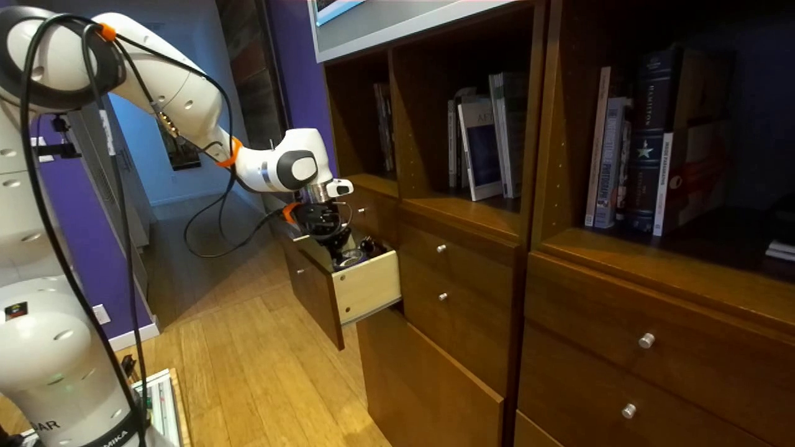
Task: Remove the blue masking tape from the open drawer
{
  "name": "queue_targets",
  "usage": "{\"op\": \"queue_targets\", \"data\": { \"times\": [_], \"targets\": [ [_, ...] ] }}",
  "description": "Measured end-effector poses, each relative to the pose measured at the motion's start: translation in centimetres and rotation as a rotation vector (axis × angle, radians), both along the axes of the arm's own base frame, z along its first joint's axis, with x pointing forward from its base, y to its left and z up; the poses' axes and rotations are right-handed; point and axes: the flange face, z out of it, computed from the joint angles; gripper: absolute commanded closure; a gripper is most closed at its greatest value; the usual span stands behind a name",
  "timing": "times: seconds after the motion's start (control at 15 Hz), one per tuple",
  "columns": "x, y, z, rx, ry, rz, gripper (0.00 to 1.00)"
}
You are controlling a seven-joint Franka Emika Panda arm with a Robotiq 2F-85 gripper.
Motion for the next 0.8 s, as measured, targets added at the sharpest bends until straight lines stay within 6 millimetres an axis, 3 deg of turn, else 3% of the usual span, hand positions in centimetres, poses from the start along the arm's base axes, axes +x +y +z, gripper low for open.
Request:
{"op": "queue_targets", "data": {
  "times": [0.4, 0.8],
  "targets": [
    [-1.5, 0.9, 0.0, -0.027, 0.120, 0.171, 0.97],
    [-1.5, 2.2, 3.7, 0.144, 0.170, 0.420, 0.97]
  ]
}}
